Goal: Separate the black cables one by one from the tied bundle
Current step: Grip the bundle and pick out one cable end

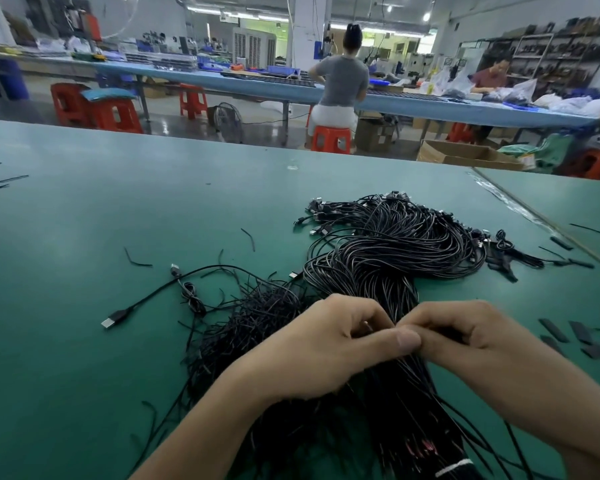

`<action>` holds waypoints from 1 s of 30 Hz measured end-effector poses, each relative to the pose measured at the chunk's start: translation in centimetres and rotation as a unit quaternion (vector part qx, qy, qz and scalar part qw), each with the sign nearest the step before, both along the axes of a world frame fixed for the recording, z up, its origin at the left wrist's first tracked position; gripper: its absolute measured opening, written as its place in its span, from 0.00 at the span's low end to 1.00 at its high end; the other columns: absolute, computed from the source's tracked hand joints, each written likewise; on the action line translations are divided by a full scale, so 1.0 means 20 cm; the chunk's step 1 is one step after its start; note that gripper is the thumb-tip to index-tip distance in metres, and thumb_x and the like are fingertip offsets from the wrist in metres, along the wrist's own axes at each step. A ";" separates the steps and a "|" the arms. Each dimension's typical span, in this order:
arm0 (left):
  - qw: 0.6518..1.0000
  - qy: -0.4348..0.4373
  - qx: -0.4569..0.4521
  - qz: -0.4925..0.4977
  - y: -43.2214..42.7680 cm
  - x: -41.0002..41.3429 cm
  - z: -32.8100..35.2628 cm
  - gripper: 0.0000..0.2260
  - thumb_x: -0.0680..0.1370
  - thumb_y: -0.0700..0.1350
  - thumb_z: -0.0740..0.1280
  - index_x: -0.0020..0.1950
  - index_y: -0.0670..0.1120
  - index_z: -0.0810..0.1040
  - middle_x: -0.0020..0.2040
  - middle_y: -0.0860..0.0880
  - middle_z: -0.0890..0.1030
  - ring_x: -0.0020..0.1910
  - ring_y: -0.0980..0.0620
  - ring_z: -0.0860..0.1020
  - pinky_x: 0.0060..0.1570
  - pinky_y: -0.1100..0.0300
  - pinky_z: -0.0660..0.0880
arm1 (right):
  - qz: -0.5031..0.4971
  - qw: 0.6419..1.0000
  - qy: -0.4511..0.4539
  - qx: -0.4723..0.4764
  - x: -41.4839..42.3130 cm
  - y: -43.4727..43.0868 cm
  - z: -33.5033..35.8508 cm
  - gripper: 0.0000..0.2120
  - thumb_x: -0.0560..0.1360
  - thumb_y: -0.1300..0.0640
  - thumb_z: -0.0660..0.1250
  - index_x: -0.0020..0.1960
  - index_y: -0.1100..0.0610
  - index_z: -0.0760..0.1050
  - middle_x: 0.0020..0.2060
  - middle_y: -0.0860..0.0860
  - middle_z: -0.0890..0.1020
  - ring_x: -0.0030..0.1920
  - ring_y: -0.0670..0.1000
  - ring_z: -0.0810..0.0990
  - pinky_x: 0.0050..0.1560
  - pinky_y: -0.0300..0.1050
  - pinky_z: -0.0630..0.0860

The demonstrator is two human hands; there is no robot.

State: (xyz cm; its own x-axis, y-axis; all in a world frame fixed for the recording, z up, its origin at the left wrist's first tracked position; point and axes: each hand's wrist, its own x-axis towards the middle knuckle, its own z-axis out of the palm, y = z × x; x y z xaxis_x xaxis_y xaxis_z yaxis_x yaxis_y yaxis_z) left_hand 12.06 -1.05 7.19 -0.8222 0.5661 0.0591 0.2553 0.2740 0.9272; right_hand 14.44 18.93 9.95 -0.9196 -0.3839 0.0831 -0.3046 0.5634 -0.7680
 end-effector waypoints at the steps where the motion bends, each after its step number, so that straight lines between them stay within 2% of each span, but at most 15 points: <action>1: 1.000 0.002 0.020 0.002 0.00 -0.01 0.00 0.14 0.78 0.60 0.67 0.47 0.49 0.80 0.33 0.52 0.74 0.30 0.55 0.70 0.31 0.59 0.68 | -0.007 1.000 0.012 -0.017 0.00 0.00 0.00 0.22 0.68 0.30 0.66 0.49 0.44 0.83 0.34 0.54 0.81 0.35 0.46 0.74 0.38 0.49 0.75; 3: 0.999 -0.007 0.053 0.008 0.00 -0.02 -0.01 0.13 0.75 0.60 0.68 0.45 0.51 0.82 0.36 0.51 0.75 0.36 0.54 0.71 0.38 0.56 0.67 | -0.025 0.996 0.014 -0.079 0.00 0.01 0.01 0.18 0.67 0.33 0.72 0.48 0.45 0.84 0.32 0.53 0.80 0.32 0.44 0.73 0.33 0.39 0.71; 5: 0.995 -0.050 0.082 0.005 -0.03 -0.03 -0.02 0.07 0.75 0.54 0.73 0.44 0.52 0.83 0.37 0.51 0.78 0.38 0.55 0.74 0.40 0.62 0.70 | -0.045 0.991 0.005 -0.122 0.00 0.02 0.01 0.12 0.68 0.39 0.75 0.44 0.46 0.85 0.29 0.49 0.78 0.28 0.40 0.71 0.30 0.29 0.67; 8: 0.996 -0.067 0.056 -0.021 -0.06 -0.04 -0.03 0.01 0.75 0.45 0.75 0.44 0.49 0.84 0.38 0.50 0.80 0.37 0.55 0.75 0.40 0.64 0.71 | -0.041 0.990 0.030 -0.133 0.01 0.02 0.03 0.04 0.68 0.49 0.75 0.40 0.48 0.84 0.25 0.45 0.76 0.24 0.38 0.69 0.27 0.24 0.63; 11: 0.992 -0.078 -0.019 -0.100 -0.04 -0.02 -0.02 0.10 0.80 0.51 0.69 0.46 0.47 0.85 0.33 0.51 0.78 0.32 0.56 0.72 0.35 0.61 0.67 | 0.045 0.980 0.056 -0.184 0.02 0.00 0.04 0.10 0.71 0.45 0.74 0.41 0.52 0.84 0.28 0.45 0.78 0.29 0.37 0.73 0.32 0.25 0.68; 13: 0.973 -0.131 -0.040 -0.186 -0.02 0.01 0.00 0.19 0.83 0.54 0.62 0.51 0.41 0.84 0.33 0.51 0.79 0.25 0.58 0.70 0.28 0.66 0.66 | 0.074 0.973 0.064 -0.211 0.02 -0.02 0.04 0.14 0.71 0.42 0.74 0.42 0.53 0.84 0.31 0.43 0.78 0.32 0.37 0.73 0.35 0.26 0.69; 15: 0.949 -0.176 -0.028 -0.258 -0.01 0.03 0.02 0.20 0.85 0.52 0.58 0.55 0.36 0.80 0.35 0.50 0.80 0.22 0.60 0.71 0.23 0.71 0.66 | 0.061 0.966 0.078 -0.240 0.00 -0.04 0.04 0.12 0.72 0.45 0.74 0.42 0.53 0.84 0.29 0.41 0.78 0.30 0.37 0.73 0.34 0.25 0.69; 18: 0.935 -0.207 0.082 -0.277 0.02 0.07 0.02 0.19 0.85 0.48 0.57 0.56 0.32 0.78 0.31 0.51 0.78 0.18 0.61 0.67 0.17 0.71 0.61 | -0.038 0.956 0.102 -0.274 -0.02 -0.07 0.03 0.05 0.67 0.51 0.73 0.40 0.52 0.85 0.25 0.42 0.77 0.26 0.38 0.71 0.30 0.26 0.68; 20: 0.928 -0.213 0.187 -0.243 0.05 0.09 0.02 0.17 0.84 0.49 0.57 0.52 0.38 0.80 0.28 0.51 0.75 0.17 0.61 0.63 0.17 0.70 0.57 | -0.092 0.953 0.111 -0.265 -0.03 -0.08 0.01 0.06 0.66 0.50 0.72 0.40 0.51 0.85 0.26 0.44 0.77 0.27 0.39 0.71 0.29 0.29 0.68; 22: 0.910 -0.218 0.276 -0.218 0.07 0.11 0.03 0.15 0.84 0.50 0.58 0.49 0.44 0.80 0.26 0.51 0.74 0.16 0.61 0.62 0.17 0.69 0.56 | -0.109 0.960 0.090 -0.241 -0.05 -0.08 -0.02 0.07 0.67 0.47 0.75 0.41 0.50 0.85 0.29 0.51 0.80 0.29 0.48 0.74 0.28 0.36 0.71; 24: 0.883 -0.225 0.364 -0.193 0.08 0.11 0.05 0.13 0.83 0.48 0.58 0.52 0.44 0.81 0.26 0.52 0.76 0.16 0.63 0.66 0.17 0.71 0.59 | -0.077 0.977 0.045 -0.196 -0.06 -0.10 -0.05 0.09 0.71 0.46 0.75 0.43 0.52 0.85 0.35 0.55 0.85 0.36 0.57 0.82 0.37 0.49 0.79; 25: 0.873 -0.223 0.400 -0.170 0.08 0.11 0.05 0.13 0.83 0.46 0.59 0.54 0.43 0.81 0.28 0.51 0.77 0.17 0.63 0.69 0.17 0.71 0.60 | -0.051 0.982 0.018 -0.181 -0.07 -0.12 -0.06 0.09 0.72 0.48 0.71 0.45 0.52 0.85 0.37 0.54 0.85 0.40 0.58 0.84 0.43 0.56 0.81; 27: 0.868 -0.208 0.441 -0.095 0.08 0.10 0.06 0.13 0.82 0.45 0.59 0.58 0.42 0.81 0.32 0.50 0.81 0.20 0.61 0.75 0.17 0.68 0.54 | -0.007 0.989 -0.017 -0.147 -0.06 -0.16 -0.08 0.10 0.73 0.49 0.66 0.44 0.53 0.83 0.35 0.49 0.85 0.39 0.53 0.82 0.46 0.65 0.79; 28: 0.864 -0.209 0.455 -0.051 0.08 0.09 0.05 0.13 0.80 0.45 0.60 0.59 0.43 0.81 0.35 0.48 0.84 0.23 0.60 0.78 0.17 0.67 0.54 | 0.005 0.993 -0.018 -0.116 -0.05 -0.17 -0.09 0.10 0.74 0.49 0.65 0.43 0.54 0.82 0.33 0.48 0.83 0.36 0.54 0.79 0.45 0.66 0.78; 30: 0.841 -0.222 0.493 0.021 0.09 0.05 0.03 0.14 0.79 0.43 0.61 0.58 0.42 0.82 0.46 0.43 0.86 0.36 0.54 0.85 0.20 0.69 0.69 | 0.017 0.999 -0.011 -0.032 -0.05 -0.18 -0.10 0.09 0.76 0.52 0.64 0.41 0.50 0.81 0.31 0.48 0.81 0.34 0.54 0.77 0.41 0.59 0.79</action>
